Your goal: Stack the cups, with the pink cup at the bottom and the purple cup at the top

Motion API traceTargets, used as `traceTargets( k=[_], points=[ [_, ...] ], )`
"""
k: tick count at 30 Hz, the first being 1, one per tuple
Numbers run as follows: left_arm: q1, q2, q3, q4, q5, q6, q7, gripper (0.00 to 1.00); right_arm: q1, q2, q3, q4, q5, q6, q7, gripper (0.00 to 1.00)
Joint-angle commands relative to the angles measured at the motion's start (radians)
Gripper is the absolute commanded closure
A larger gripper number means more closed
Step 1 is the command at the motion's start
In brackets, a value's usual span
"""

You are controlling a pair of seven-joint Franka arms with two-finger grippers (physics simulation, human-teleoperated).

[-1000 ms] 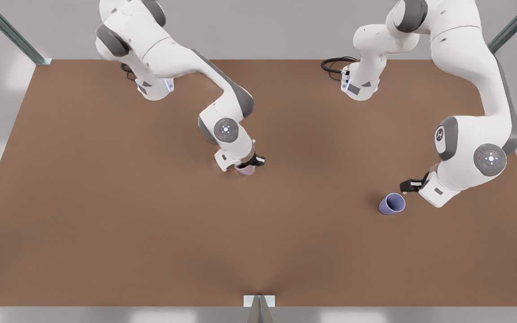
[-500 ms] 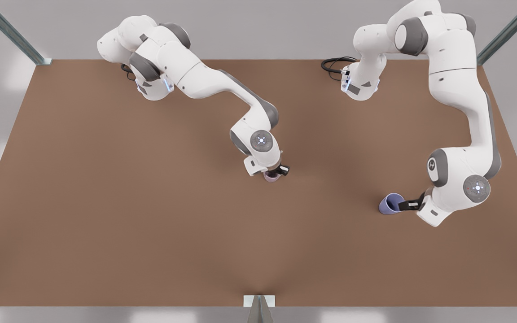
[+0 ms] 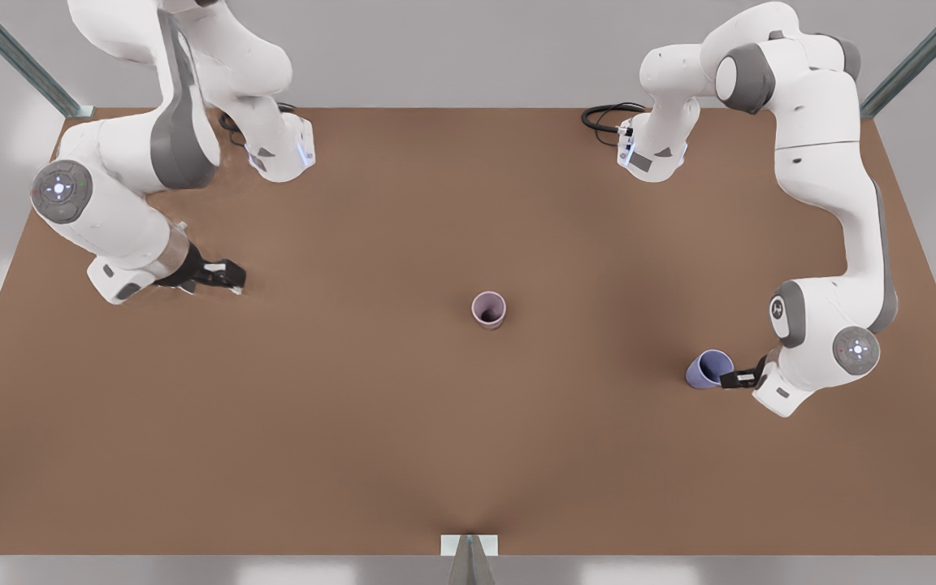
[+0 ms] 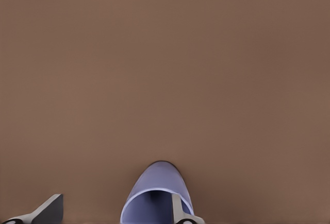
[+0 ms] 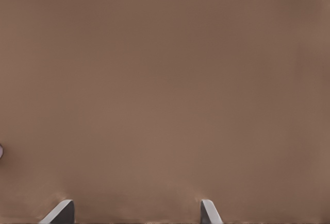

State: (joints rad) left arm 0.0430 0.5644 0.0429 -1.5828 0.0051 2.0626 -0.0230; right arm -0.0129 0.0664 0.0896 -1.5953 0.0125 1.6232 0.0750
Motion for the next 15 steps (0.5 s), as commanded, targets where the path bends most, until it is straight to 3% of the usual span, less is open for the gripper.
traceTargets(
  k=[1,4,7,11,15],
  points=[
    [0.0,0.0,0.0,0.0,0.0,-0.002,0.0,0.0,0.028,-0.011,-0.025,0.001,-0.034,0.0,-0.055,0.0],
    [-0.002,-0.028,0.002,-0.095,0.0,0.046,0.008,0.0,0.025,-0.036,-0.123,0.035,-0.057,-0.016,-0.152,0.0],
    [-0.002,-0.038,0.009,-0.134,0.0,0.079,0.017,0.0,0.025,-0.011,-0.125,0.038,-0.055,-0.017,-0.138,0.0],
    [-0.002,-0.031,0.009,-0.137,0.0,0.085,0.02,0.0,0.017,0.128,-0.143,0.239,-0.034,-0.066,-0.126,0.0],
    [0.0,-0.014,0.009,-0.157,-0.03,0.093,0.02,0.02,0.016,0.136,-0.145,0.252,-0.031,-0.057,-0.124,0.0]
  ],
)
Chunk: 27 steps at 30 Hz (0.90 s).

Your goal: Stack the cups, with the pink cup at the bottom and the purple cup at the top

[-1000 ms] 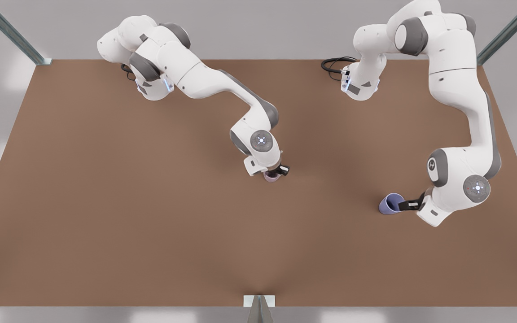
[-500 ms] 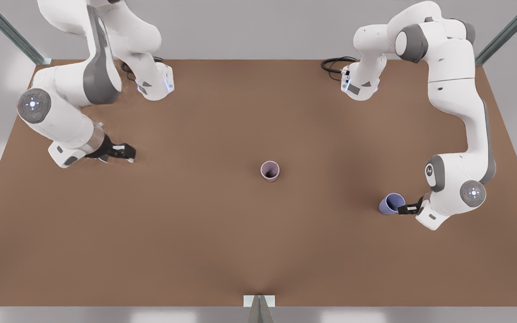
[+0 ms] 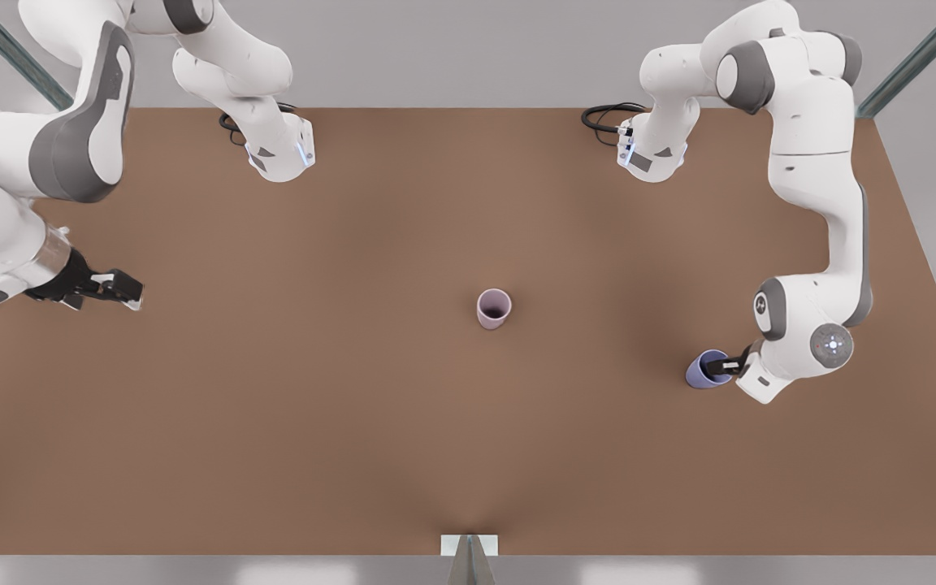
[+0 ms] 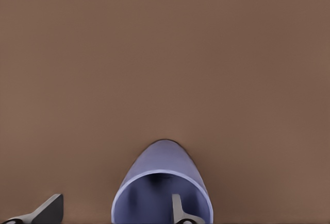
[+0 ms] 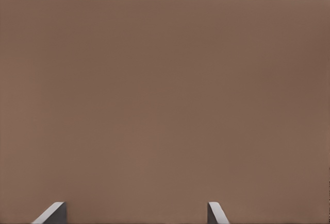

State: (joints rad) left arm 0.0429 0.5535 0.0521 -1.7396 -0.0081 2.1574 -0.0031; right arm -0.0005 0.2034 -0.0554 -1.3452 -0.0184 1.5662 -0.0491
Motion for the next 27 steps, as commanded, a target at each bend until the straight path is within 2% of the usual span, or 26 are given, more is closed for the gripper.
traceTargets(
  k=[1,3,5,7,16,22,27],
  points=[
    [0.0,0.002,0.0,0.002,-0.016,0.004,0.0,0.15,0.007,-0.001,0.0,0.0,0.0,0.0,0.0,0.0],
    [0.0,0.014,0.0,0.002,-0.023,0.012,0.0,0.45,0.013,-0.001,0.002,0.0,0.002,-0.005,0.0,0.0],
    [0.0,0.023,0.0,0.002,-0.023,0.013,0.0,0.66,0.017,0.002,0.003,-0.002,0.002,-0.003,0.0,0.0],
    [0.0,0.032,0.0,0.002,-0.024,0.013,0.0,0.77,0.014,0.001,0.003,0.0,0.003,0.0,0.0,0.0],
    [0.0,0.037,-0.002,0.006,-0.044,0.009,0.002,0.79,0.016,0.002,0.003,-0.002,0.008,0.003,0.0,0.0],
    [-0.015,-0.017,-0.017,0.02,-0.044,-0.076,0.0,0.79,0.016,0.002,0.003,0.0,0.008,0.003,0.0,0.0],
    [-0.017,-0.109,-0.101,0.021,-0.07,-0.194,-0.032,0.79,0.017,0.002,0.003,0.0,0.008,0.003,0.0,0.0]
  ],
)
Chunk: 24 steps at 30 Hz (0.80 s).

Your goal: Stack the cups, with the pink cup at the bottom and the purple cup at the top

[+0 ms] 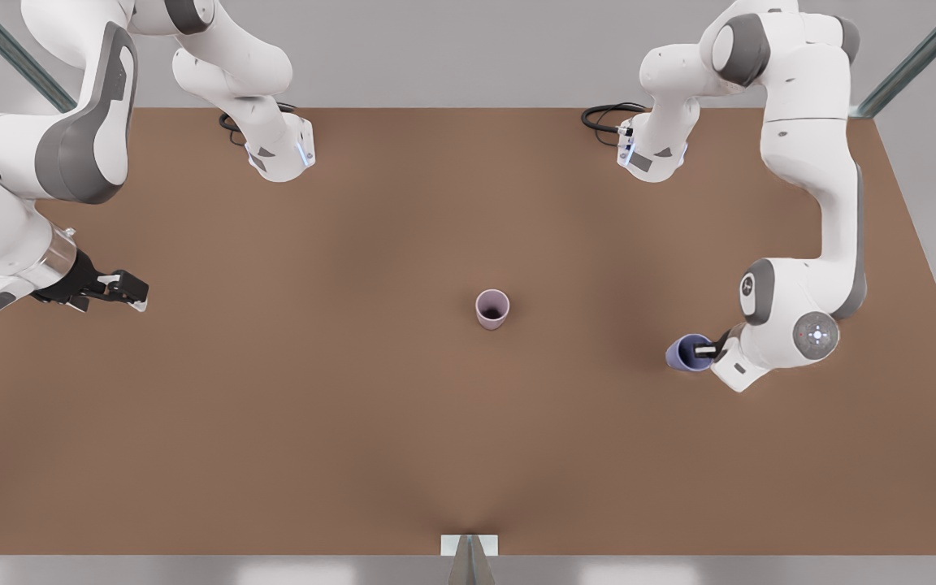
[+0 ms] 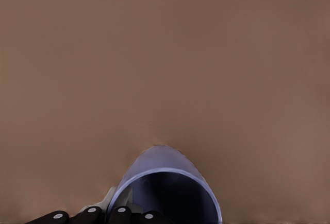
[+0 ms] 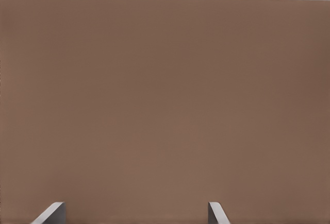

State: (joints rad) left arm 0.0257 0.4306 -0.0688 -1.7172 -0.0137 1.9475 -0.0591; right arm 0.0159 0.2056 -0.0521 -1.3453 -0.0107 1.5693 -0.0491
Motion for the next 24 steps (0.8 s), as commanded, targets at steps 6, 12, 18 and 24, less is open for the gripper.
traceTargets(
  k=[6,12,18,24],
  points=[
    [0.0,-0.033,-0.226,0.013,-0.074,-0.044,-0.326,0.79,-0.001,0.0,0.0,0.0,0.0,0.002,0.002,0.0],
    [-0.056,-0.038,-0.362,0.013,-0.074,-0.047,-0.562,0.79,-0.001,0.0,0.0,0.0,0.0,0.0,0.002,0.0],
    [-0.15,-0.013,-0.411,0.067,-0.074,-0.032,-0.74,0.79,-0.001,0.0,0.0,0.0,0.005,0.002,0.002,0.0],
    [-0.242,0.01,-0.41,0.071,-0.072,0.03,-0.844,0.79,0.001,0.009,0.001,0.0,0.005,0.0,0.002,0.0]
  ],
)
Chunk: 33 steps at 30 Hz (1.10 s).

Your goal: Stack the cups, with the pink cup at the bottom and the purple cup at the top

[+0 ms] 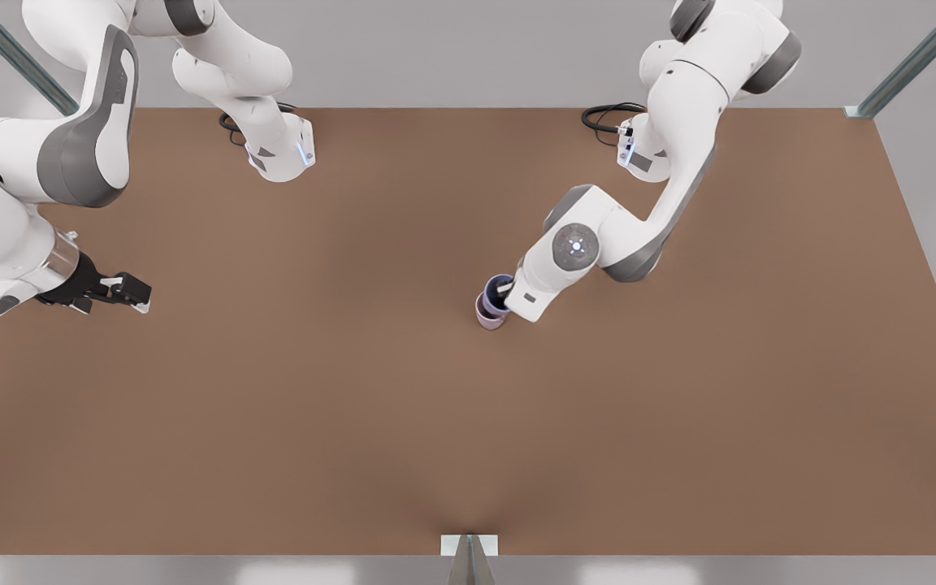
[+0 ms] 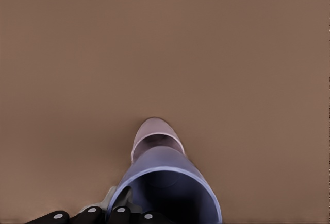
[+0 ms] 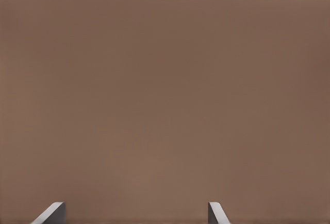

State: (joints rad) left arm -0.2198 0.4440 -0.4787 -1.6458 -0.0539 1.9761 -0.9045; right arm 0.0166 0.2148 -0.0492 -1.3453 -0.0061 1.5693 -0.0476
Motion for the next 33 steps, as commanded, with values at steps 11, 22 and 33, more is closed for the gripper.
traceTargets(
  k=[11,22,33],
  points=[
    [-0.012,0.036,0.012,0.0,0.0,0.02,0.009,0.79,-0.004,0.0,0.0,0.002,-0.002,0.002,0.0,0.0],
    [-0.023,0.059,0.012,0.0,0.02,0.033,0.004,0.79,-0.003,0.002,0.0,0.002,-0.002,0.011,0.0,0.0],
    [-0.023,0.081,0.012,-0.002,0.037,0.047,0.004,0.79,-0.003,0.003,0.0,0.002,-0.002,0.015,0.0,0.0]
  ],
)
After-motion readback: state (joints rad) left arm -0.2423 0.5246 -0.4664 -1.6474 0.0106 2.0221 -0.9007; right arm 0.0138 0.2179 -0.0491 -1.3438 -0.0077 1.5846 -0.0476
